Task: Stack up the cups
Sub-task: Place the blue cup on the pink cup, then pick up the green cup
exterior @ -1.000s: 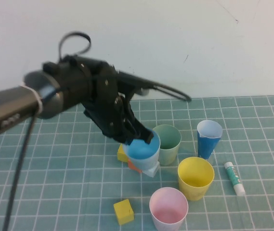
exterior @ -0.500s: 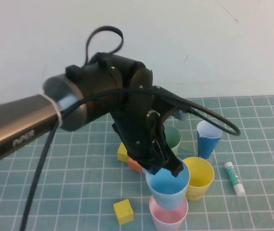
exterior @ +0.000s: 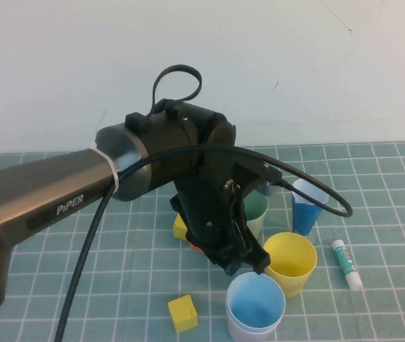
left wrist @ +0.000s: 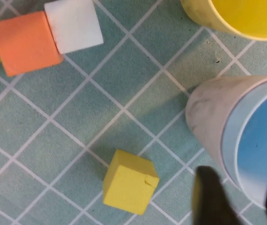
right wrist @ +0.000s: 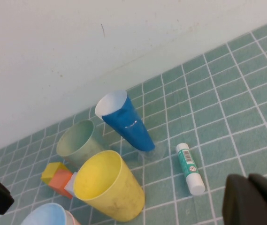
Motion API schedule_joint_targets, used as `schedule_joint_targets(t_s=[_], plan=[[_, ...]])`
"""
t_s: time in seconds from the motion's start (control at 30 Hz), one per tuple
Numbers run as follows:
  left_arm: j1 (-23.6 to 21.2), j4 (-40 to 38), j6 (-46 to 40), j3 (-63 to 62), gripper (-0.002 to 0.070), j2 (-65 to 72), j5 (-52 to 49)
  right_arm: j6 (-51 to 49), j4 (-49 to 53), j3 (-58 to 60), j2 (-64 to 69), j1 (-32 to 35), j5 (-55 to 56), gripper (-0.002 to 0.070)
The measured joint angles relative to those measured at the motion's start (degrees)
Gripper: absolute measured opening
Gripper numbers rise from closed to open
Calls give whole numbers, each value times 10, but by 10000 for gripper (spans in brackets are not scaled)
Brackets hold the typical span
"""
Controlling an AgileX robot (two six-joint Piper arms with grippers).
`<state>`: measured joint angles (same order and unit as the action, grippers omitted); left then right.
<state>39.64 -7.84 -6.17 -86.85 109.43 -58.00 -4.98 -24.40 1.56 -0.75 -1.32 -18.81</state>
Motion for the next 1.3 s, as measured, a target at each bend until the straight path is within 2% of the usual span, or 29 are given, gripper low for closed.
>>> schedule_joint_targets(t_s=[0.1, 0.17, 0.37, 0.57, 0.67, 0.73, 0.83, 0.9, 1.07, 1.17, 1.3], plan=[[0, 6, -2, 0, 330, 0, 3, 0, 0, 0, 0, 0, 0, -3], [-4, 13, 2, -7, 384, 0, 3, 0, 0, 0, 0, 0, 0, -3], [-38, 35, 26, -77, 391, 1, 18, 0, 0, 0, 0, 0, -1, -3], [-76, 16, 45, -115, 385, 21, 56, 0, 0, 0, 0, 0, -1, -3], [-79, 19, 48, -115, 342, 27, 54, 13, -11, 0, 0, 0, -2, -3], [-79, 32, 48, -115, 262, 26, 54, 56, -48, 0, 0, 0, -2, -3], [-79, 59, 45, -115, 88, 7, 57, 152, -126, 0, 0, 0, -14, -3], [-79, 69, 43, -115, 37, -14, 60, 219, -162, -18, 0, 0, -36, -3], [-79, 69, 28, -115, 6, -75, 54, 303, -177, -94, 47, 0, -47, -3], [-79, 50, 9, -105, 2, -126, 39, 366, -175, -155, 138, 0, -78, -3], [-79, -8, -13, -19, 1, -228, 51, 469, -168, -268, 271, 0, -160, -3]])
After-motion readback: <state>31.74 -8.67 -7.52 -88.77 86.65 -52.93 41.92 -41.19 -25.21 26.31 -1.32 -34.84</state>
